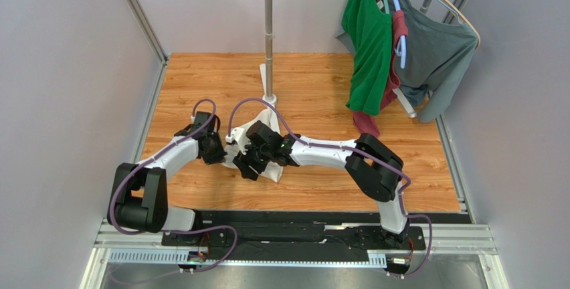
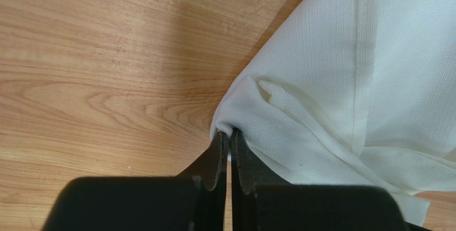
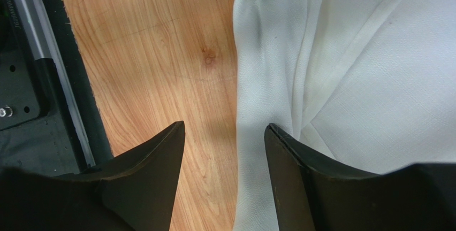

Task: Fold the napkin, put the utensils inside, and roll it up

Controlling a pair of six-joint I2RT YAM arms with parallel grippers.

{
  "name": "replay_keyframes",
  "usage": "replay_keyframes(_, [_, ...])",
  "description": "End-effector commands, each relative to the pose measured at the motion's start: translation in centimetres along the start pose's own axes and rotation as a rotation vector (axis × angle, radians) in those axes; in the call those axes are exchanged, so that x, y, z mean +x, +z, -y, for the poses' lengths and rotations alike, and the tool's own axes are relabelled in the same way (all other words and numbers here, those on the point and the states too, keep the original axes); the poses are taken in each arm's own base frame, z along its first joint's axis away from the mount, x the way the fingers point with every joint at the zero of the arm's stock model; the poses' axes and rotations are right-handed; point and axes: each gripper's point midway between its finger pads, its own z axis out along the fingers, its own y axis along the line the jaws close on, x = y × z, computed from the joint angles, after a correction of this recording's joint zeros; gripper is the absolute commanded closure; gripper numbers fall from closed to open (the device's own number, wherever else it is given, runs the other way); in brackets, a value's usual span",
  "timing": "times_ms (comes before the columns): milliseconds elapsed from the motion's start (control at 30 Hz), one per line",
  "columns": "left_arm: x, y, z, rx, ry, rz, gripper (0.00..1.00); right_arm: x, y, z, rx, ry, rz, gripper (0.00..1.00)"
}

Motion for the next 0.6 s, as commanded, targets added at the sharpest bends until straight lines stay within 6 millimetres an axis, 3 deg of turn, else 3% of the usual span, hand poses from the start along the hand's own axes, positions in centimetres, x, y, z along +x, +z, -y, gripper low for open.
replay_keyframes(0, [0.3, 0.2, -0.8, -0.036, 0.025, -0.016, 1.0, -1.4, 0.5, 1.3, 0.056, -0.073, 0.059, 0.39])
replay_keyframes(400, [0.1, 0.3, -0.7, -0.034, 0.026, -0.012, 1.0, 2.2, 2.4, 1.8, 0.047, -0.077, -0.029, 0.44])
replay_keyframes(567, [0.0, 0.1, -0.3, -0.012, 0.03, -0.003, 0.97, 4.4, 3.0, 3.3, 0.123, -0.056, -0.092, 0.45])
